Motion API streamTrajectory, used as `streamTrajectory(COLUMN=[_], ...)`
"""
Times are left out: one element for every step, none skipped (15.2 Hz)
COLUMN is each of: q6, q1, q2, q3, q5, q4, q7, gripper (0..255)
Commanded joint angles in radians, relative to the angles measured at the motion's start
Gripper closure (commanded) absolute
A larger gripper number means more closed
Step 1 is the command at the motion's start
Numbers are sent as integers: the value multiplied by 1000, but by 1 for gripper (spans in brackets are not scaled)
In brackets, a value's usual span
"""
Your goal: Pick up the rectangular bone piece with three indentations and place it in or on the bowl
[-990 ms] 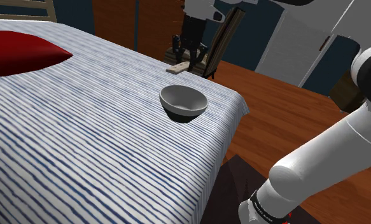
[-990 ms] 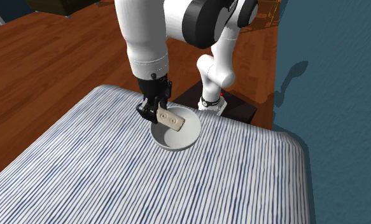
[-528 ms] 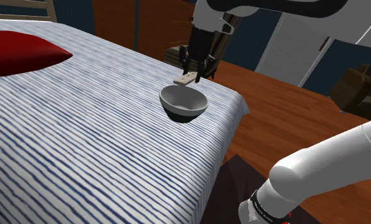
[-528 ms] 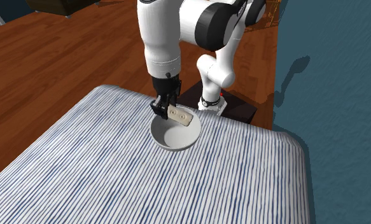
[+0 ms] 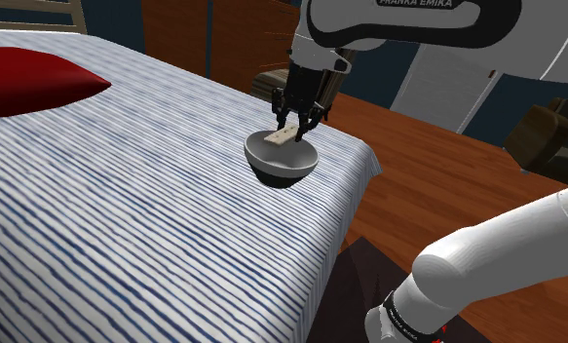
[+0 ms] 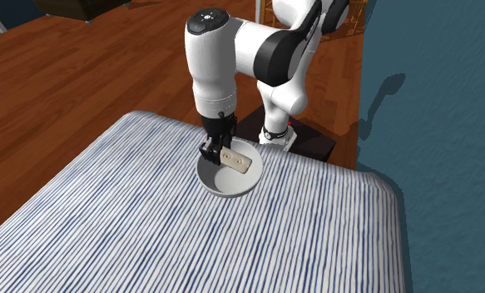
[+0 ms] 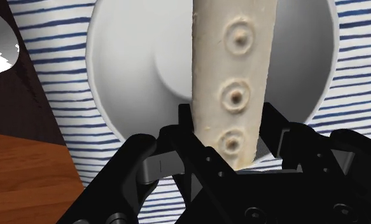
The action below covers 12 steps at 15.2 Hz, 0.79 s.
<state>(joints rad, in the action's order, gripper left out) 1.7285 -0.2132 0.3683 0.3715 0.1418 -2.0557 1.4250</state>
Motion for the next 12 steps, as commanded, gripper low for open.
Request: streamTrajectory(q6=[30, 44, 44, 44, 44, 44, 44, 44, 44, 44, 44, 44], q1=[2, 2, 2, 2, 2, 2, 2, 2, 2, 2, 2, 2], q2=[2, 2, 3, 2, 2, 2, 2, 2, 2, 2, 2, 2], q3=[3, 4, 4, 4, 4, 4, 4, 4, 4, 4, 4, 4], q5=[2, 3, 3, 3, 3, 3, 3, 3, 3, 3, 3, 3], q4=[-32, -46, -46, -46, -46, -46, -46, -46, -46, -46, -46, -46], q7=[-1, -1, -1, -1, -1, -1, -1, -1, -1, -1, -1, -1], gripper=[255, 255, 255, 255, 255, 255, 255, 255, 255, 255, 0, 0])
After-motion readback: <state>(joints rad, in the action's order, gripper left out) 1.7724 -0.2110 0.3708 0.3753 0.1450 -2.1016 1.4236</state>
